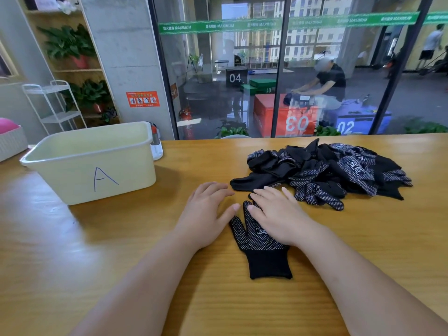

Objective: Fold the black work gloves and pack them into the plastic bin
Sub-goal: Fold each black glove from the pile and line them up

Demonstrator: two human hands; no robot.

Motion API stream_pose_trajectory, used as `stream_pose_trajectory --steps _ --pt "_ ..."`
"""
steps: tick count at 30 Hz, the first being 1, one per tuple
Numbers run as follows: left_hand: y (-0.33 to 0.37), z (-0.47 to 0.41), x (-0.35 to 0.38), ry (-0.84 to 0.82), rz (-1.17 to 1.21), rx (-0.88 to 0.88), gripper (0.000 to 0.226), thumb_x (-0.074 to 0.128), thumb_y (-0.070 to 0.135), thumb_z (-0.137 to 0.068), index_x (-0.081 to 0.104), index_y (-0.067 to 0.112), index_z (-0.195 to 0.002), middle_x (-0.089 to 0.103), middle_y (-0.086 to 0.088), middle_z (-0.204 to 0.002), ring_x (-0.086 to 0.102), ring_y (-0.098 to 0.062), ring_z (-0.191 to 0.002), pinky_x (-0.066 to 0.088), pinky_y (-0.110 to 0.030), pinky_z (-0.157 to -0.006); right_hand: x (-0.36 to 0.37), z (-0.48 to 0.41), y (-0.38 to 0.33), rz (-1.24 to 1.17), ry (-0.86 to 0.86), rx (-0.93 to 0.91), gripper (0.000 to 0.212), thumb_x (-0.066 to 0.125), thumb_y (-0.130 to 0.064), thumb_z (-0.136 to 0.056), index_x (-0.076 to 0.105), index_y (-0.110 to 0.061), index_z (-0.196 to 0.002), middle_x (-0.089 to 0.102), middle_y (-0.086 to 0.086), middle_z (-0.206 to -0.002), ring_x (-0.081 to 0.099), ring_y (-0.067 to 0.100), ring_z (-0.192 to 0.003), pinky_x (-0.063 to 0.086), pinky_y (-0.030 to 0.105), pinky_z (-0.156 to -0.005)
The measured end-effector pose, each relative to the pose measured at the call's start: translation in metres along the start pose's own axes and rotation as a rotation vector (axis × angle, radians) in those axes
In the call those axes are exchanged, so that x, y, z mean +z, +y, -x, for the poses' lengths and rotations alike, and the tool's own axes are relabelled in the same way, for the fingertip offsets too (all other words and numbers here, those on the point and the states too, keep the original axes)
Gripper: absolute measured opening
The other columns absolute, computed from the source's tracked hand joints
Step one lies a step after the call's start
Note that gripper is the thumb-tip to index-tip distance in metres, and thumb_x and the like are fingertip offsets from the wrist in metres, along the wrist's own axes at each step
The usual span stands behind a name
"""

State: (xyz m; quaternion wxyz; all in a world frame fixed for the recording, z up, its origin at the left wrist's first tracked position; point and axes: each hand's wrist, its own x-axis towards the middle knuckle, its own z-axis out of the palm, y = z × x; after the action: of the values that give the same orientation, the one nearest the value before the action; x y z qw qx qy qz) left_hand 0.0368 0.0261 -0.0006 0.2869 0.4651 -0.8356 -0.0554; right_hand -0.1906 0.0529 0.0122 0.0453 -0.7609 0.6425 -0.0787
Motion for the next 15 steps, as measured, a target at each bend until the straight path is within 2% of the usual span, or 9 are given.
stream_pose_trajectory --steps 5,8,11,15 --pt "-0.002 0.002 -0.001 -0.019 -0.002 -0.039 0.05 0.051 0.056 -0.106 0.055 0.035 -0.152 0.046 0.018 -0.161 0.025 -0.011 -0.156 0.028 -0.05 -0.128 0.001 0.002 -0.012 -0.167 -0.051 -0.177 0.054 0.026 -0.047 -0.114 0.035 -0.031 -0.165 0.026 -0.02 -0.171 0.005 0.003 -0.161 -0.003 0.043 -0.132" --pt "-0.005 0.005 -0.005 -0.096 -0.022 -0.047 0.052 0.047 0.053 -0.108 0.046 0.037 -0.158 0.041 0.02 -0.165 0.019 -0.007 -0.16 0.016 -0.047 -0.132 -0.001 0.005 -0.01 -0.343 -0.043 -0.255 0.055 0.026 -0.042 -0.109 0.042 -0.036 -0.162 0.032 -0.025 -0.168 0.01 -0.003 -0.159 0.001 0.039 -0.133" --pt "-0.004 0.006 -0.007 -0.189 -0.078 -0.07 0.052 0.038 0.053 -0.111 0.04 0.038 -0.161 0.043 0.017 -0.165 0.018 -0.009 -0.161 0.004 -0.045 -0.134 -0.005 0.01 0.002 -0.433 0.094 -0.21 0.049 0.035 -0.034 -0.109 0.053 -0.037 -0.154 0.043 -0.026 -0.161 0.021 -0.008 -0.154 0.014 0.036 -0.132" --pt "-0.007 0.003 -0.012 -0.188 -0.227 -0.159 0.056 0.023 0.059 -0.112 0.039 0.038 -0.162 0.041 0.016 -0.166 0.018 -0.015 -0.162 0.0 -0.05 -0.133 -0.014 0.019 0.023 -0.359 0.181 -0.094 0.042 0.057 -0.03 -0.105 0.062 -0.038 -0.146 0.049 -0.028 -0.154 0.031 -0.009 -0.149 0.025 0.032 -0.128"
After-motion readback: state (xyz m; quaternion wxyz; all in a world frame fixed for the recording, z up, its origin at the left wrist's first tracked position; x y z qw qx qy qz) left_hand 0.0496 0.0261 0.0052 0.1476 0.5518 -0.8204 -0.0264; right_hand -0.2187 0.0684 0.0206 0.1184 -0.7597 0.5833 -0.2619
